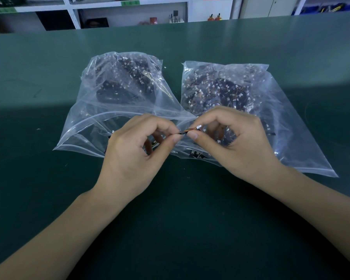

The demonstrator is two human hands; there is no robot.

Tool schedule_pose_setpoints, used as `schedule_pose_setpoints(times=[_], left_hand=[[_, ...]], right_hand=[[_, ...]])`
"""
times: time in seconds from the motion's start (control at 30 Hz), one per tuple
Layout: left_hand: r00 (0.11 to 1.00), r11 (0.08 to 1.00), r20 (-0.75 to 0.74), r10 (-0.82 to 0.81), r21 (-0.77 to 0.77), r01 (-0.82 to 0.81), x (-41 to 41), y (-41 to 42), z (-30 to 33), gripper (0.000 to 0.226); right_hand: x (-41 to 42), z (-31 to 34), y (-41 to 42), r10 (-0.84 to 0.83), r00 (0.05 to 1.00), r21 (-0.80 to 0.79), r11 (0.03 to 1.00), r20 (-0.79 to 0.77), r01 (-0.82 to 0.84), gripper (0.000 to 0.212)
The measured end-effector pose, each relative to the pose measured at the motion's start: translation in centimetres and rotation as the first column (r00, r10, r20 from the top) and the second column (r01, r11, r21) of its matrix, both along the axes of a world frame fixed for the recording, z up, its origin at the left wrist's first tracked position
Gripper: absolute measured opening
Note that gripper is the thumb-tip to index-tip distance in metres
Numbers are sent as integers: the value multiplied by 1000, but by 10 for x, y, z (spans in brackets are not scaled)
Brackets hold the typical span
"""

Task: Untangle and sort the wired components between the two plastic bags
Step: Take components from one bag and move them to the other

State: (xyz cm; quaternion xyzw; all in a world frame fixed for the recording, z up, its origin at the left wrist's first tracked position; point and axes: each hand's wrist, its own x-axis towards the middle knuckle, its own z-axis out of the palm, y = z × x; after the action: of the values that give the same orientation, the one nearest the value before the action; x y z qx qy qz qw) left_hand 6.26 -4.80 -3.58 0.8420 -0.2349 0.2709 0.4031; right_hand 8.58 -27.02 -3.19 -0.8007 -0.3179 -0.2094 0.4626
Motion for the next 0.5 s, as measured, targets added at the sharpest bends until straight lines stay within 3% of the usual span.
schedule_pose_setpoints(times=[0.5], left_hand=[[1000, 999, -2, 13, 46, -13, 0, 3, 0, 3]], right_hand=[[1, 0, 0, 6, 1000, -30, 1000, -1, -6, 10]])
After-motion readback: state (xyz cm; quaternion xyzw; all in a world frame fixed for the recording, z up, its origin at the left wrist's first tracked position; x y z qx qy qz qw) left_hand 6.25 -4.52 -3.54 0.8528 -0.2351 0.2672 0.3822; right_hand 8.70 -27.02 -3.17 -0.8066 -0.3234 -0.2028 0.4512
